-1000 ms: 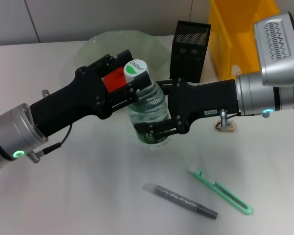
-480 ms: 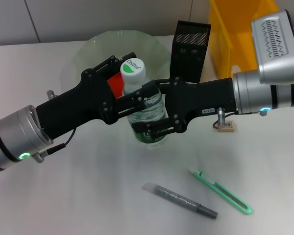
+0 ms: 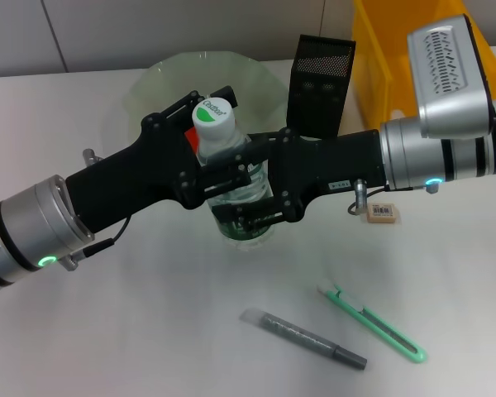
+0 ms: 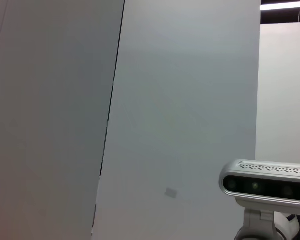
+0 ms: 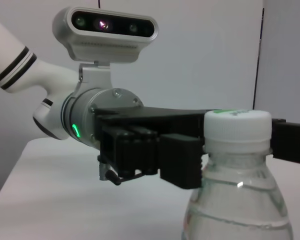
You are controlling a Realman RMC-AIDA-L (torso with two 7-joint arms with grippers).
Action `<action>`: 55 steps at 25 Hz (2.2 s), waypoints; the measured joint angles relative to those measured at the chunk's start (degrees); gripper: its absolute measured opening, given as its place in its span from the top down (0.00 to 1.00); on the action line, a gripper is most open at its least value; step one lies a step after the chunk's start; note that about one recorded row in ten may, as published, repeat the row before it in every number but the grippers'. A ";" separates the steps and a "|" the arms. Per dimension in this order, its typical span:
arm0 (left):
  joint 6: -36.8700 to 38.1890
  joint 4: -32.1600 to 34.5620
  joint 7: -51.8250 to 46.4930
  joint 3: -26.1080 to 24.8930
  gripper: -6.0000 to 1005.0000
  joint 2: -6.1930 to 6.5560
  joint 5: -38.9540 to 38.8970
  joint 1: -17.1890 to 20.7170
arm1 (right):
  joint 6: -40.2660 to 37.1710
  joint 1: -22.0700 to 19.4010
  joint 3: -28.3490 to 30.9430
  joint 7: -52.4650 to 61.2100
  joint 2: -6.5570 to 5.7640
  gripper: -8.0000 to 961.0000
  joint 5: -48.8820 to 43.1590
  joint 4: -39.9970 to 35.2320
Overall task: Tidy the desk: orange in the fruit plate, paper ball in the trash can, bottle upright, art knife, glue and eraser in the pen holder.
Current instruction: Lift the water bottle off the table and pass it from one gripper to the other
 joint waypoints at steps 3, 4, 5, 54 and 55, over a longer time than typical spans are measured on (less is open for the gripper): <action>0.00 -0.14 0.24 0.00 0.28 0.00 0.00 -0.01 | 0.24 0.04 0.00 -0.05 0.00 0.21 0.01 0.03; -0.01 -0.20 0.29 0.00 0.28 0.00 -0.01 -0.01 | 0.34 0.04 0.00 -0.05 0.00 0.21 0.02 0.03; -0.01 -0.19 0.29 0.00 0.29 0.00 -0.01 0.00 | 0.39 0.04 0.00 -0.05 0.00 0.21 0.02 0.05; -3.19 4.82 -4.29 2.99 0.56 0.27 0.13 0.47 | -0.73 -1.09 0.75 1.33 0.09 0.21 0.81 -1.40; -3.21 4.82 -4.29 2.99 0.56 0.26 0.13 0.45 | -0.73 -1.10 0.77 1.35 0.09 0.21 0.81 -1.56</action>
